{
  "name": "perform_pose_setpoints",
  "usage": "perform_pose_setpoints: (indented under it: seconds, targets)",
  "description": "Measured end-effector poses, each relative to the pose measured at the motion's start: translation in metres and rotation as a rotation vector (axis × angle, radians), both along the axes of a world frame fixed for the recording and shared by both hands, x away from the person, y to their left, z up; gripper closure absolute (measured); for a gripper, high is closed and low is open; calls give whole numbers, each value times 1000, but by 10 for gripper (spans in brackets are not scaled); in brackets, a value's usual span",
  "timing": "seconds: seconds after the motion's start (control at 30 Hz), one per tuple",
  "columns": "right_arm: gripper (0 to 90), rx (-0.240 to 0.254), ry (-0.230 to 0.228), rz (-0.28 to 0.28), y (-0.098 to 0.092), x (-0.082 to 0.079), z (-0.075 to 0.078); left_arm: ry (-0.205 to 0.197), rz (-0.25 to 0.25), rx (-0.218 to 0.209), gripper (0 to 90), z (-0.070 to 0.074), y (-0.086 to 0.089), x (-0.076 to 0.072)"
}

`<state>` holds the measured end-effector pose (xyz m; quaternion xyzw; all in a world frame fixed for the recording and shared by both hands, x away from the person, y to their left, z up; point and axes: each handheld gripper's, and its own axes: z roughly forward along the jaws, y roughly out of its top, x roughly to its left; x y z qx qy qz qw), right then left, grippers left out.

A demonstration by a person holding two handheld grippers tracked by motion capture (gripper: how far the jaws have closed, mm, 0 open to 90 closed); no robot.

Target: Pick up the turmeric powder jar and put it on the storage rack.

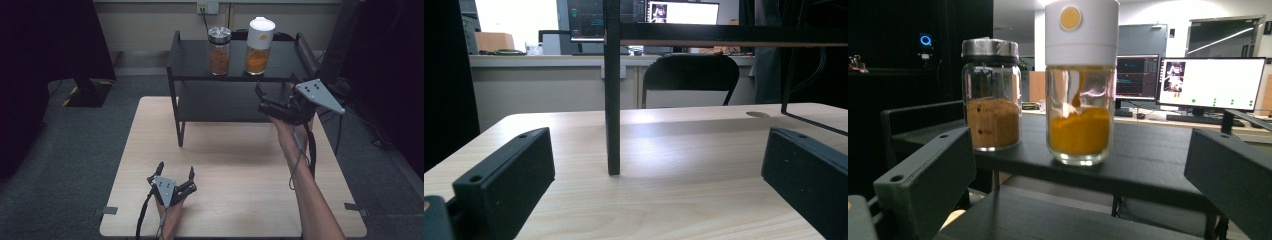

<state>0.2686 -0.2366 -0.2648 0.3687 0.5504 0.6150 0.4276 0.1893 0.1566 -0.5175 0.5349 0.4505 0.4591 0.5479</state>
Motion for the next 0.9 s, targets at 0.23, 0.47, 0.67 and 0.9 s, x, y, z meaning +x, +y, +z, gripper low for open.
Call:
perform_pose_setpoints:
  seconds: [0.23,0.47,0.67,0.9]
  targets:
    - [0,17,6,-1,-11,-17,-31,0,0,0,1,0,0,0]
    - [0,29,11,-23,-17,-31,-61,1,0,0,2,0,0,0]
    - [0,23,-1,-39,-19,-44,-88,0,0,0,2,0,0,0]
    - [0,25,17,-43,-23,-53,-118,0,-2,0,1,0,0,0]
